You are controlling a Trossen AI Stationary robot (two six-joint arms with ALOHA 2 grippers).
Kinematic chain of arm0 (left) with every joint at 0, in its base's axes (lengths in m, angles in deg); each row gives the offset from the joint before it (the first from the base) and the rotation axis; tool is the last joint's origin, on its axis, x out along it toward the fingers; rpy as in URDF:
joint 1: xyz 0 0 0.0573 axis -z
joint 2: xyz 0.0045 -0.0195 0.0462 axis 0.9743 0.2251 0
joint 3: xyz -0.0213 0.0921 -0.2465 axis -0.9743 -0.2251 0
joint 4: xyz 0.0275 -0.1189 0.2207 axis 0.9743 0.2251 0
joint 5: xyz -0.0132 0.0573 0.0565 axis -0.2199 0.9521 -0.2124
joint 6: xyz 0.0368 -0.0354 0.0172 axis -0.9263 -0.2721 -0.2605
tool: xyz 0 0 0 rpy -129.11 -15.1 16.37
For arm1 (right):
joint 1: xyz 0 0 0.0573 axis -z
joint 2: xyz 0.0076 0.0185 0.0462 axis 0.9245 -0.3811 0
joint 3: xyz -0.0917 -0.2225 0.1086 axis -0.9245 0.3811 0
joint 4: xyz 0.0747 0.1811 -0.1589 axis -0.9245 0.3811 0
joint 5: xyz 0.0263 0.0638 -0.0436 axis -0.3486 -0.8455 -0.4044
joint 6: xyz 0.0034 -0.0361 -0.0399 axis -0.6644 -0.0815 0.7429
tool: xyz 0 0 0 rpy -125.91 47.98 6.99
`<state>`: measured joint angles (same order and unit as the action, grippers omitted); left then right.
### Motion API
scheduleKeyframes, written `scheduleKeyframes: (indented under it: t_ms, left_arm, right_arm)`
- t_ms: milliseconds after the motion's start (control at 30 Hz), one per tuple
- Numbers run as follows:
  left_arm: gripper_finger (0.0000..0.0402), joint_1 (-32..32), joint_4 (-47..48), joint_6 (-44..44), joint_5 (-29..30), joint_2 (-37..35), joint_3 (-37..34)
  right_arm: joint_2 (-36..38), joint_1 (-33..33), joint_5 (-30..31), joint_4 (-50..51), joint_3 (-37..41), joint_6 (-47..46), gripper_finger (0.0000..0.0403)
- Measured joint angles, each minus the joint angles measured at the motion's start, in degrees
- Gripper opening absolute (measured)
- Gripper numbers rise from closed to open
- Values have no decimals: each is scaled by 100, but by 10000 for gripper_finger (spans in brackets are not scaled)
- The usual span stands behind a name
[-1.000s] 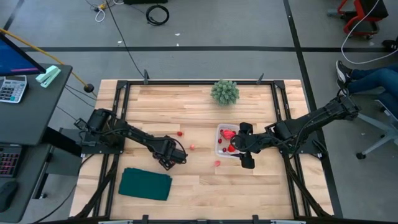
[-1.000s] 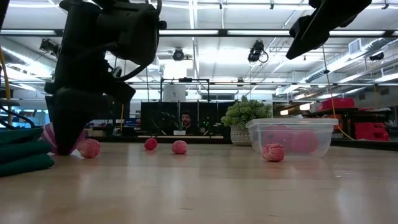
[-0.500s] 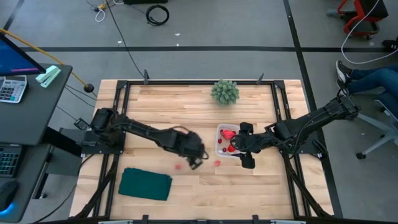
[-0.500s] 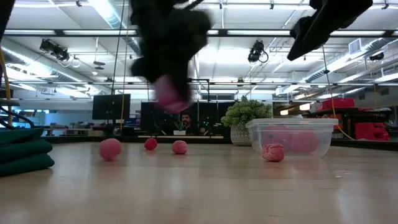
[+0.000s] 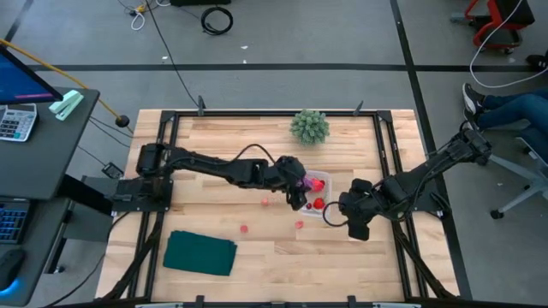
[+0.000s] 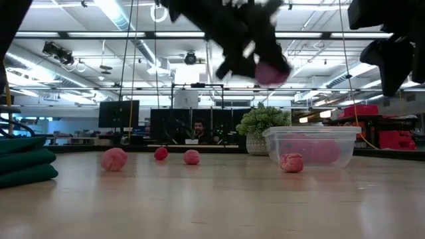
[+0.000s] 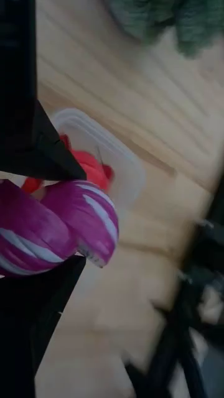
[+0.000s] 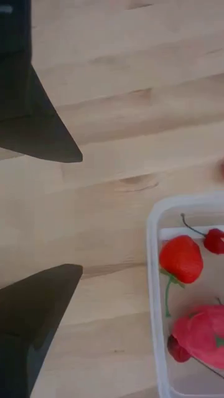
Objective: Pick and placing Produce into tupperware
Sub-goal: Put the violet onion into the transparent bin, then put the pink peach into the transparent bin
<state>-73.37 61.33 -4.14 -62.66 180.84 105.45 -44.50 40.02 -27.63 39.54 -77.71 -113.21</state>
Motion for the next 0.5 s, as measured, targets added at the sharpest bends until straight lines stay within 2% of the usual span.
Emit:
scheduleKeyframes:
  t_ms: [167, 333, 500]
  left_arm:
    - [212, -7, -1324, -155, -270, 820, 27]
    - [205, 2, -1439, -149, -290, 1278, 185]
    - [210, 19, -1383, -351, -271, 1305, 183]
  right_arm:
    - [0, 5, 57, -43, -2, 119, 290]
    - [0, 5, 53, -65, -2, 123, 290]
    - [0, 5, 68, -68, -2, 179, 290]
